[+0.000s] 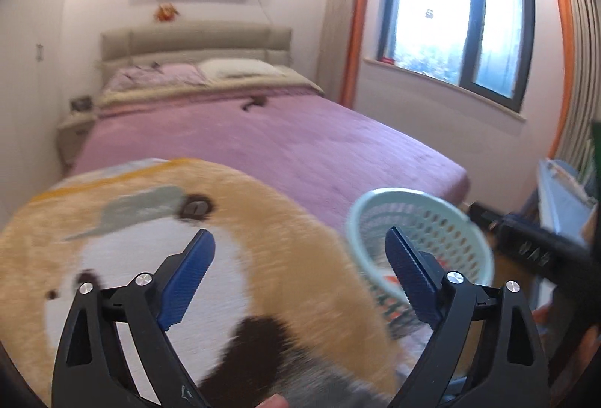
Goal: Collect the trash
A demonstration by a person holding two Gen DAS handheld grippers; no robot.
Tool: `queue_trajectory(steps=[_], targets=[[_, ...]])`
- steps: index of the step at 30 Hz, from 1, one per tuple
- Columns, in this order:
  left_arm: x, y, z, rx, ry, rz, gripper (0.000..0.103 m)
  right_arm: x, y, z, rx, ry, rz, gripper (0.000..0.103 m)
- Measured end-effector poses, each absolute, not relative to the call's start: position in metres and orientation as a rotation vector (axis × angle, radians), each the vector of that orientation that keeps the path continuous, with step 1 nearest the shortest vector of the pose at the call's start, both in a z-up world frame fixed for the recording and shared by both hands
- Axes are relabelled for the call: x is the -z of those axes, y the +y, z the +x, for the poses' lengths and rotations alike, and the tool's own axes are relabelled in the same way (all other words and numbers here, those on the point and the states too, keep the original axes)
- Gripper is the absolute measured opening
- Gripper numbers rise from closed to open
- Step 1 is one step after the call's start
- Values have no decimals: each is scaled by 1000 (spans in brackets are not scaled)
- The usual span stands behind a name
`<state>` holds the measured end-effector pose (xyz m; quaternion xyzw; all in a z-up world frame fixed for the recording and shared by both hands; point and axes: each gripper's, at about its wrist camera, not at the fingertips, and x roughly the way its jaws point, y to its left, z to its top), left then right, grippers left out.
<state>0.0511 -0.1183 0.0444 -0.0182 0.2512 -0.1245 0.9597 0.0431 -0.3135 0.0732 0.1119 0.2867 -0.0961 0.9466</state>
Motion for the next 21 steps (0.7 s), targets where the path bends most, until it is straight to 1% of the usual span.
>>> queue_trajectory(steps=[4, 6, 7, 11, 21], targets=[[-36, -91, 30, 216, 421, -37, 93, -76, -299, 23, 209, 496, 193, 71], [-33, -81, 17, 186, 352, -66, 96, -78, -293, 12, 222, 452, 169, 71], [-31, -78, 14, 167, 339, -68, 96, -79, -290, 6, 226, 433, 158, 71], [-27, -73, 8, 149, 344, -53, 96, -82, -283, -7, 246, 383, 115, 71], [-17, -62, -4, 146, 334, -82, 96, -84, -265, -24, 225, 336, 53, 71]])
